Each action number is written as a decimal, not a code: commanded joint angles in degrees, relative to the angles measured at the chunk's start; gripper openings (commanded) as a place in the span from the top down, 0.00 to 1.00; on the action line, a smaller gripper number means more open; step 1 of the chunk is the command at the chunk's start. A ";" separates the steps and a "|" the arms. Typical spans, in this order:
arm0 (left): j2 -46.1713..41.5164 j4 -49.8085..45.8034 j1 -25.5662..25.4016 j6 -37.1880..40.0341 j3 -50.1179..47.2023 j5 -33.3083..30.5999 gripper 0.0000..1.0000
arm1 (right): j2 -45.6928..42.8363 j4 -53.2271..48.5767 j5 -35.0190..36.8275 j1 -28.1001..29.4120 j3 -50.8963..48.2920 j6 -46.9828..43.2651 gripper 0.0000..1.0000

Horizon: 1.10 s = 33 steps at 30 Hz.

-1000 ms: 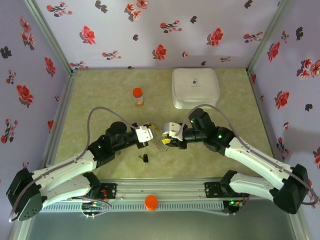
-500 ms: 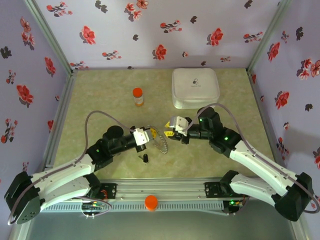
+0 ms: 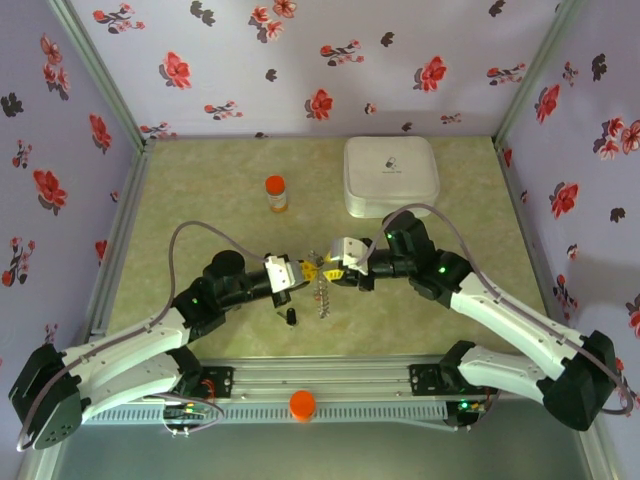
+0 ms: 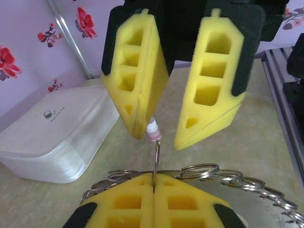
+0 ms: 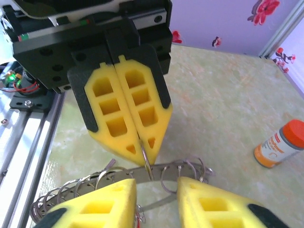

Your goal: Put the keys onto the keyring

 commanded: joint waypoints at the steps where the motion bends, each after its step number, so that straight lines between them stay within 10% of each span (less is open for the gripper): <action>1: -0.23 4.52 0.31 -0.62 0.37 3.04 1.00 | 0.36 -0.37 -2.30 0.77 1.49 -0.46 0.76; 12: 0.09 5.46 0.36 -0.33 0.14 4.06 1.00 | 1.28 -0.98 -3.49 1.34 2.32 -0.81 1.00; 16: -0.14 5.17 0.40 0.23 0.21 1.07 0.71 | 1.12 -3.43 -2.99 1.46 3.20 -1.92 1.00; 33: 1.49 -1.50 0.31 2.70 3.66 2.92 0.85 | 4.28 -10.01 -0.05 2.80 7.39 -5.96 1.00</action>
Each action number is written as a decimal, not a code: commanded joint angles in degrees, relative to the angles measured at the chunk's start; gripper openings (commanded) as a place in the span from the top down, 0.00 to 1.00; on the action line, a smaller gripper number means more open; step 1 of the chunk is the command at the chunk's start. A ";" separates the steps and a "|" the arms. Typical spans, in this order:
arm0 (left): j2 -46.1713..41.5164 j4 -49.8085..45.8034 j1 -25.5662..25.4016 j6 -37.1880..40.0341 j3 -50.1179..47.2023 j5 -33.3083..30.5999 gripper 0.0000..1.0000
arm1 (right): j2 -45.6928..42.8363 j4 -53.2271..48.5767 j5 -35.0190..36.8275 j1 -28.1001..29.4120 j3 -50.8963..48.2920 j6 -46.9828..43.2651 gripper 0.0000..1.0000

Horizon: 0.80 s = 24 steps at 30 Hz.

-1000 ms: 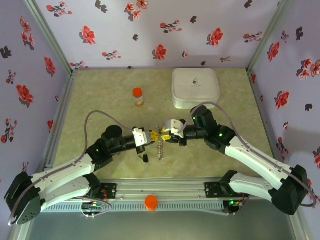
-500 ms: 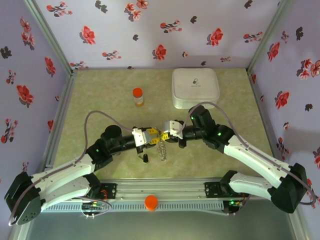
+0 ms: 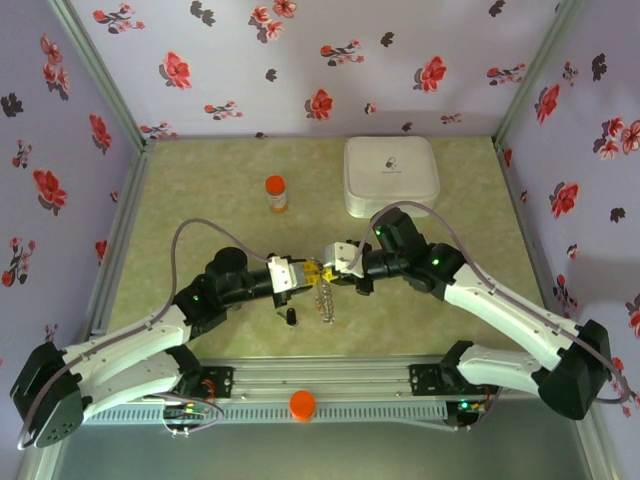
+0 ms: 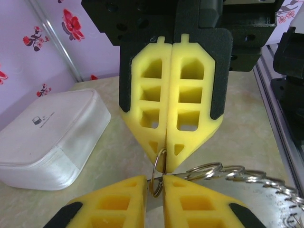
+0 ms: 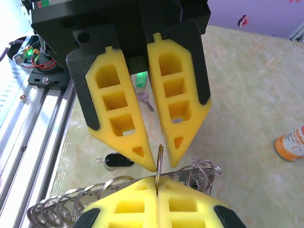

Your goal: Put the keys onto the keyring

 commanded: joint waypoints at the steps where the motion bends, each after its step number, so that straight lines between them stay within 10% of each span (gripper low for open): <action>1: 0.45 1.60 0.21 0.37 1.79 0.89 0.86 | 0.44 0.57 -1.42 0.75 1.83 -0.90 1.00; 13: 0.20 3.76 0.23 -1.20 1.36 0.74 1.00 | -0.24 2.68 -0.25 0.75 0.14 0.93 0.99; 18: -1.25 4.85 0.16 -3.21 0.52 -5.20 1.00 | -4.85 6.53 3.01 -0.87 -4.48 6.14 0.70; 24: -1.26 3.87 0.16 -11.46 2.18 -17.24 1.00 | -11.11 10.67 9.04 -2.45 -9.16 13.30 0.60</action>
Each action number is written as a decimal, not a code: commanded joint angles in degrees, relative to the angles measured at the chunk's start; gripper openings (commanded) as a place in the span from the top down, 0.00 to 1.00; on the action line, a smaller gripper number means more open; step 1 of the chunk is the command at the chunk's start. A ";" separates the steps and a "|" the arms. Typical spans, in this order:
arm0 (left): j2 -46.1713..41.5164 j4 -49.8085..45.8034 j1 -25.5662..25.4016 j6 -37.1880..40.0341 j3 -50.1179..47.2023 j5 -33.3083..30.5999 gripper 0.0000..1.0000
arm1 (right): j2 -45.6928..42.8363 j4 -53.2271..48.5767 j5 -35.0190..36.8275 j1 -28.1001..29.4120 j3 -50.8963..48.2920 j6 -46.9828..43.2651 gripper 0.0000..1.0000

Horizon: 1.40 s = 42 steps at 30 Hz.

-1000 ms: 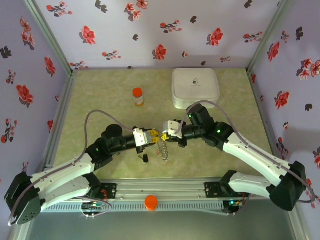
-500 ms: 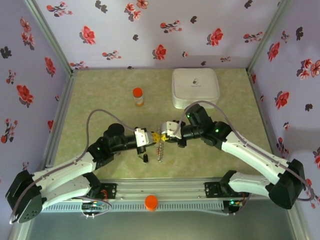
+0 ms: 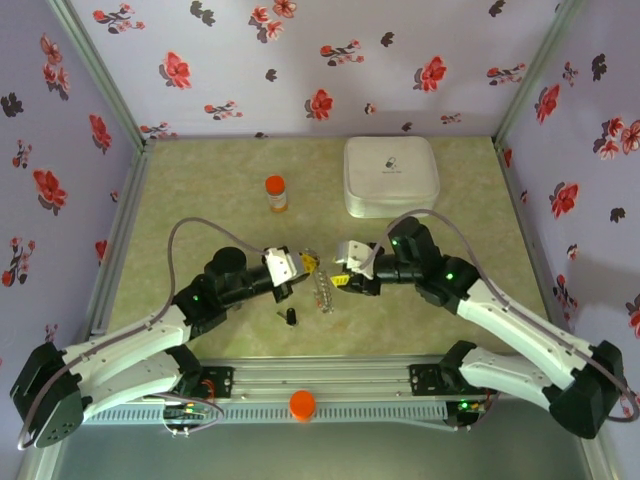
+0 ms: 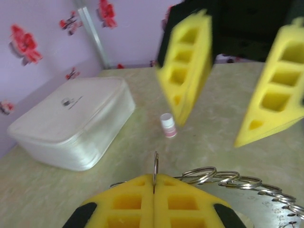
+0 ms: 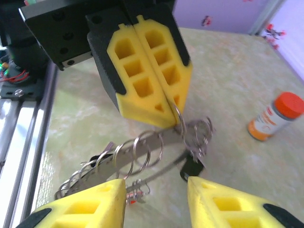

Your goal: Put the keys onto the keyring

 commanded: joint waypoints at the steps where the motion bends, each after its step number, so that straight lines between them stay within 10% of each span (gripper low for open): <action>1: -1.10 2.31 0.16 -6.60 2.52 -8.72 1.00 | -2.61 4.18 4.11 -0.39 -1.95 5.43 0.60; 10: -3.08 -1.67 0.14 -8.99 4.77 -17.28 1.00 | -1.58 7.38 11.10 -0.39 -0.44 11.30 0.59; 22: -5.96 -1.19 3.92 -12.34 2.16 -45.85 1.00 | 8.72 8.94 15.31 7.90 -2.35 23.59 0.65; 42: -11.64 -7.60 8.33 -19.15 -2.74 -42.04 1.00 | 38.79 2.71 10.41 20.61 8.13 67.20 0.66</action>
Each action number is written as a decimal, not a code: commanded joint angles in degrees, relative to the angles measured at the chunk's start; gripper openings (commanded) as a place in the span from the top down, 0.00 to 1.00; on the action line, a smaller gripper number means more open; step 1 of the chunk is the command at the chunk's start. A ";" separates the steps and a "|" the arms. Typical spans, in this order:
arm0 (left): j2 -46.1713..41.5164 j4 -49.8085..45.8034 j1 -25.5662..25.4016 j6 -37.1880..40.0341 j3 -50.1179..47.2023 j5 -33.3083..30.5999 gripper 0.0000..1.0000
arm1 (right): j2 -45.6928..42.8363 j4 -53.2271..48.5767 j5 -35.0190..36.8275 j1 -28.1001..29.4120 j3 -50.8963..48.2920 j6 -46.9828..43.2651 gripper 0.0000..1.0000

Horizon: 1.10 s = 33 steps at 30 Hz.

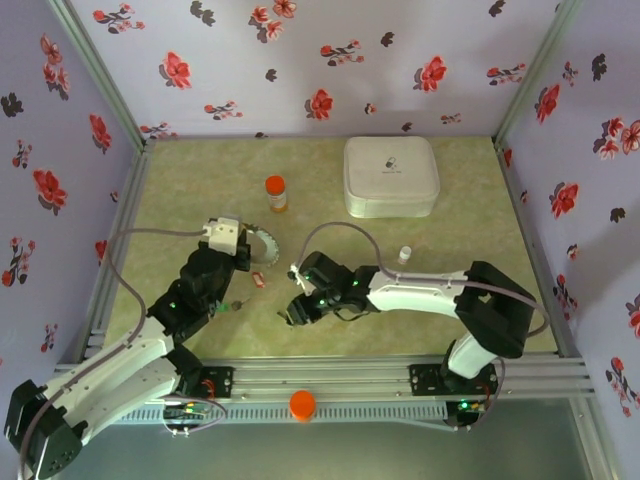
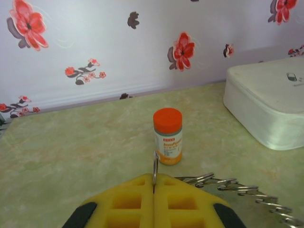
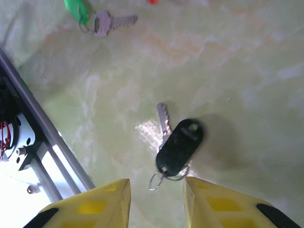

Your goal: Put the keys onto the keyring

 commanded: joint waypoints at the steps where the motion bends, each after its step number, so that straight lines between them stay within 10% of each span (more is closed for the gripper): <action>1: -1.10 0.83 0.40 -0.80 -0.44 1.63 1.00 | 3.29 -4.43 -2.14 1.17 3.00 6.95 0.67; 33: -3.28 -0.57 0.49 1.08 0.13 2.51 1.00 | 2.23 -12.18 0.61 2.00 6.13 -0.60 1.00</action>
